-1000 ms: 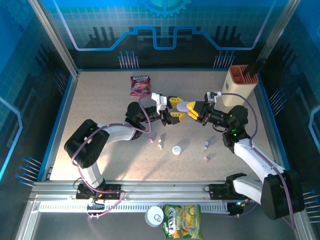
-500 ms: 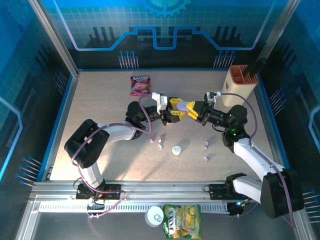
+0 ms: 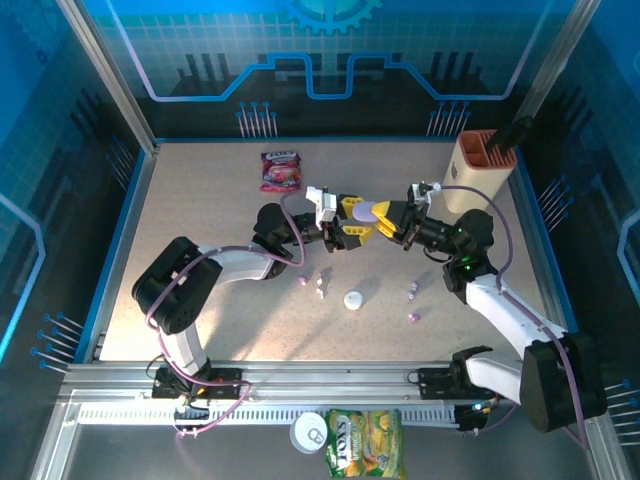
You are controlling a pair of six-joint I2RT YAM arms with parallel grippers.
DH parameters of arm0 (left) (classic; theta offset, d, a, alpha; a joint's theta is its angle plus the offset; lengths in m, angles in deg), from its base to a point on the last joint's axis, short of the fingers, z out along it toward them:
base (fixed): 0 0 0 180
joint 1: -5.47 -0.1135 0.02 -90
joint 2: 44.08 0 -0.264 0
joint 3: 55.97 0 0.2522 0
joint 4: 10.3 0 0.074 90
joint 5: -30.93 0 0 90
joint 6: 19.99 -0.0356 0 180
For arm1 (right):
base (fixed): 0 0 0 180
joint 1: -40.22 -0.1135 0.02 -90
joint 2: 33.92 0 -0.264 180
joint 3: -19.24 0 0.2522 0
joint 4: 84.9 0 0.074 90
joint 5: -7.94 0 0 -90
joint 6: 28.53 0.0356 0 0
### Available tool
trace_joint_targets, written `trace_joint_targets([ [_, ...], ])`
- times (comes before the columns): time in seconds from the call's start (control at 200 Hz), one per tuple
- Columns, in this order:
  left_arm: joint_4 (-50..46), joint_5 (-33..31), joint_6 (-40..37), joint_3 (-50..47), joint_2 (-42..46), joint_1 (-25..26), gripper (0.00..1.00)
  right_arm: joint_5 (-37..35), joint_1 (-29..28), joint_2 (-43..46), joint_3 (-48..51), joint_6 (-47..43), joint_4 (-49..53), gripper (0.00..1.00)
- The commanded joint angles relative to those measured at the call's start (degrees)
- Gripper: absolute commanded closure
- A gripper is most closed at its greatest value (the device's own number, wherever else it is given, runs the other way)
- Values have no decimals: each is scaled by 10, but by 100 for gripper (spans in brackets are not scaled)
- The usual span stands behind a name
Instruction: Insert the wireless bluetooth earbuds into the charging case
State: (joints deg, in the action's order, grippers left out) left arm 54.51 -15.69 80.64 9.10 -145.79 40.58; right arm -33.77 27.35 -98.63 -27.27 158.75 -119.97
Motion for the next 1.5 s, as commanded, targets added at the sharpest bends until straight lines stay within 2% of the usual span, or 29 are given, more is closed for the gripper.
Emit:
trace_joint_targets([
  [0.0, 18, 13, 1, 16, -7, 4, 47, 0, -8, -3, -9, 3, -30, 83],
  [0.365, 18, 14, 8, 18, -1, 4, 52, 0, -8, -5, -6, -10, -16, 83],
  [0.94, 18, 23, 16, 20, 2, 4, 50, -7, -8, 1, -3, -20, 6, 83],
  [1.14, 17, 26, 19, 21, -1, 4, 53, -7, -8, -2, 0, -22, 4, 83],
  [1.206, 18, 27, 19, 21, 0, 3, 58, -8, -8, -3, 1, -21, 4, 83],
  [1.356, 18, 29, 19, 20, 0, 3, 63, -9, -8, -2, 1, -23, 6, 82],
  [1.496, 17, 28, 17, 16, 1, 4, 64, -11, -8, -1, 3, -26, 13, 80],
])
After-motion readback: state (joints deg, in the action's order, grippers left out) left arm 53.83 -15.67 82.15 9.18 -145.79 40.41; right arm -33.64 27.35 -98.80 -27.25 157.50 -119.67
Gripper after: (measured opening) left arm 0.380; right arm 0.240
